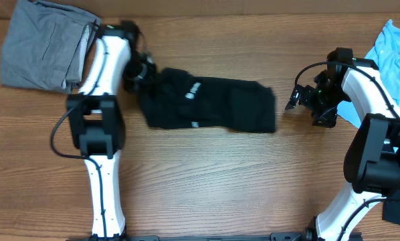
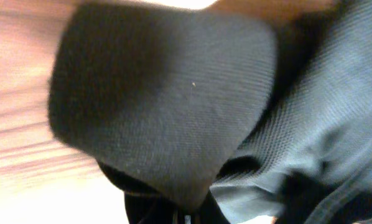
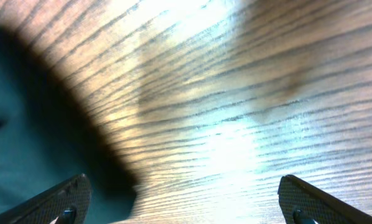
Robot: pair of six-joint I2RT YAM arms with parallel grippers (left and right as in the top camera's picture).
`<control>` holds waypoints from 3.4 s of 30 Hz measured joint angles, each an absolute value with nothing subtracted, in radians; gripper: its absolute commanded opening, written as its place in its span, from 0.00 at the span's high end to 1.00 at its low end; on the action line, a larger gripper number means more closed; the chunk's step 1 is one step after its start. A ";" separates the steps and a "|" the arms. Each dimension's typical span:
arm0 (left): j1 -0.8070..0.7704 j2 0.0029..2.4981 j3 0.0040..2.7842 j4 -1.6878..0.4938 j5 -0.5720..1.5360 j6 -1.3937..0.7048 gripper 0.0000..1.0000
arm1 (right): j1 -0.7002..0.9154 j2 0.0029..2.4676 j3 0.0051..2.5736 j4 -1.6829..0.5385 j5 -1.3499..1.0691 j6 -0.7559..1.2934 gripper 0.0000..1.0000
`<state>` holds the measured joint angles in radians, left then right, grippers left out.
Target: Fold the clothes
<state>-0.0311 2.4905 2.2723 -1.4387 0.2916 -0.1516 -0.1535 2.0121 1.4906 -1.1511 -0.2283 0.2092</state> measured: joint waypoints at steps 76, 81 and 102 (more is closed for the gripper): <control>-0.095 2.487 2.759 -1.682 0.127 -0.272 0.31 | 0.046 2.137 1.773 -1.088 -0.473 0.120 0.00; -0.054 2.487 2.705 -1.686 0.164 -0.279 0.28 | 0.179 2.137 1.774 -1.018 -0.396 0.102 0.00; -0.062 2.487 2.678 -1.687 0.187 -0.259 0.18 | 0.224 2.221 1.819 -1.067 -0.194 0.108 0.95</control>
<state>-0.0624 2.4874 2.6781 -1.6871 0.1875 -0.2588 0.2241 2.2211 1.8194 -1.0672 -0.1936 0.1078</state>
